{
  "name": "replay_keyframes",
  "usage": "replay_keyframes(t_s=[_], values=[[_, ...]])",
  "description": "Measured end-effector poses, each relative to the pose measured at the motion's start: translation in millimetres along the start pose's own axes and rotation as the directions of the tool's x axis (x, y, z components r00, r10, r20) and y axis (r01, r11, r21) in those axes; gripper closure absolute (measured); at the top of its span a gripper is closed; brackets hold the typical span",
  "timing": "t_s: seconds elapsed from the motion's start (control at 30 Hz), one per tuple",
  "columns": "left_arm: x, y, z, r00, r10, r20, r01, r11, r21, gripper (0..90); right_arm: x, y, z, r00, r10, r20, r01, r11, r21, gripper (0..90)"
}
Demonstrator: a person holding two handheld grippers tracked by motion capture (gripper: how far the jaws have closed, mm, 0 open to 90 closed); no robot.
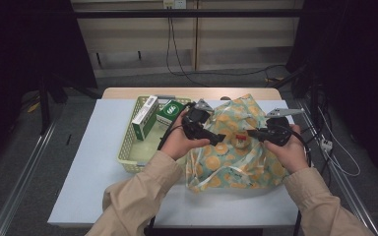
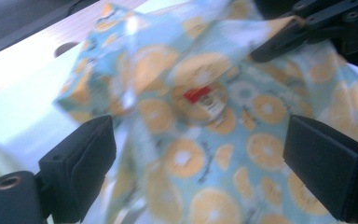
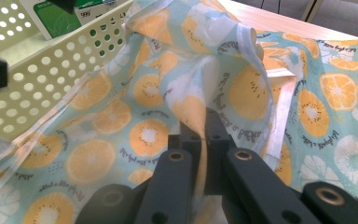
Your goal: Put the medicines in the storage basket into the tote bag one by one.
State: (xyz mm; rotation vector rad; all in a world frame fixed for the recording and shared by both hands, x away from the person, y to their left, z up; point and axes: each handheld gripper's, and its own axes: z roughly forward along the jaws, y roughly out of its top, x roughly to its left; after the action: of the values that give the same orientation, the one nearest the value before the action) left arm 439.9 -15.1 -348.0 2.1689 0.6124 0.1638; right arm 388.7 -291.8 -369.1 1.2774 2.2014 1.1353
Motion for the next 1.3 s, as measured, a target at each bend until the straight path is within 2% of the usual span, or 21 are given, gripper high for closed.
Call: replay_keyframes(t_s=[0.23,0.3,0.33,0.4,0.57,0.73,0.77,0.8,0.9,0.93,0.97,1.0,1.03,1.07,1.1,1.13,1.17,1.2,1.23,1.27,1.3], values=[[26.5,-16.0,-21.7,0.999,-0.041,-0.018,0.041,0.9992,0.0,6.8,0.3,0.4,0.0,1.0,-0.003,0.002,0.003,1.0,0.003,90.0],[34.8,-20.2,-26.1,0.9982,-0.042,-0.043,0.042,0.9991,0.006,6.7,0.1,0.8,-0.7,1.0,-0.005,0.001,0.005,1.0,-0.001,90.0],[39.1,-22.9,-28.8,0.9945,-0.055,-0.089,0.057,0.9984,0.009,6.7,0.0,0.7,-0.7,1.0,-0.005,0.001,0.005,1.0,-0.002,90.0],[49.4,-27.2,-32.8,0.9958,-0.065,-0.064,0.066,0.9978,0.006,6.7,-0.1,0.6,-0.7,1.0,-0.005,0.001,0.005,1.0,-0.002,90.0],[73.7,-36.3,-40.6,0.9888,-0.082,-0.124,0.085,0.9963,0.014,6.7,0.4,0.6,-1.0,1.0,-0.004,-0.004,0.004,1.0,-0.003,90.0],[86.8,-40.5,-36.5,0.9832,-0.095,-0.156,0.101,0.9944,0.031,6.7,0.0,0.6,-2.3,1.0,-0.001,-0.003,0.001,1.0,-0.01,90.0],[87.7,-40.8,-35.7,0.9773,-0.093,-0.19,0.101,0.9945,0.029,6.7,-0.3,0.5,-2.5,1.0,-0.002,-0.003,0.002,1.0,-0.009,90.0],[91.7,-41.6,-35.2,0.9811,-0.1,-0.165,0.106,0.9941,0.023,6.7,-0.6,0.5,-2.7,1.0,-0.002,-0.003,0.002,1.0,-0.008,90.0],[98.4,-43.4,-33.3,0.9769,-0.108,-0.185,0.113,0.9935,0.018,6.8,-1.5,0.3,-3.2,1.0,-0.001,-0.003,0.001,1.0,-0.009,90.0],[98.8,-43.6,-32.7,0.9687,-0.103,-0.226,0.111,0.9936,0.022,6.9,-1.6,0.1,-3.2,1.0,-0.002,-0.002,0.002,1.0,-0.006,90.0],[101.7,-44.6,-31.8,0.9734,-0.111,-0.2,0.116,0.9932,0.012,6.9,-1.8,-0.2,-3.1,1.0,-0.002,-0.003,0.002,1.0,-0.007,90.0],[103.1,-45.5,-30.7,0.9714,-0.124,-0.203,0.126,0.992,-0.001,6.8,-1.8,-0.4,-3.0,1.0,-0.001,-0.004,0.001,1.0,-0.006,90.0],[103.6,-46.1,-29.6,0.9642,-0.129,-0.232,0.132,0.9912,-0.002,7.2,-1.8,-0.5,-2.9,1.0,-0.002,-0.004,0.002,1.0,-0.006,90.0],[106.1,-46.8,-29.4,0.9684,-0.125,-0.216,0.128,0.9917,0.001,7.2,-2.0,-0.6,-2.9,1.0,-0.002,-0.004,0.001,1.0,-0.008,90.0],[106.7,-47.5,-27.9,0.9615,-0.123,-0.246,0.127,0.992,0.0,7.1,-2.1,-0.5,-2.9,1.0,-0.002,-0.005,0.002,1.0,-0.008,90.0],[109.4,-48.5,-27.5,0.9671,-0.126,-0.221,0.128,0.9917,-0.004,7.3,-2.2,-0.5,-2.9,1.0,-0.002,-0.006,0.002,1.0,-0.007,90.0],[109.5,-48.9,-26.5,0.9598,-0.13,-0.249,0.133,0.9911,-0.003,7.6,-2.5,-0.6,-2.9,1.0,-0.002,-0.006,0.002,1.0,-0.008,90.0],[112.1,-49.6,-26.0,0.9641,-0.133,-0.23,0.135,0.9908,-0.008,8.1,-2.7,-0.5,-3.0,1.0,-0.001,-0.007,0.001,1.0,-0.006,90.0],[113.1,-49.7,-25.6,0.9632,-0.137,-0.231,0.138,0.9904,-0.012,8.0,-3.0,-0.6,-3.0,1.0,-0.001,-0.007,0.001,1.0,-0.006,90.0],[112.7,-49.7,-24.5,0.9561,-0.139,-0.258,0.141,0.99,-0.011,8.0,-3.2,-0.7,-3.0,1.0,0.001,-0.007,-0.001,1.0,-0.007,90.0],[115.0,-49.8,-23.7,0.9612,-0.137,-0.24,0.138,0.9903,-0.01,8.0,-3.6,-0.8,-3.1,1.0,0.002,-0.006,-0.003,1.0,-0.006,90.0]])
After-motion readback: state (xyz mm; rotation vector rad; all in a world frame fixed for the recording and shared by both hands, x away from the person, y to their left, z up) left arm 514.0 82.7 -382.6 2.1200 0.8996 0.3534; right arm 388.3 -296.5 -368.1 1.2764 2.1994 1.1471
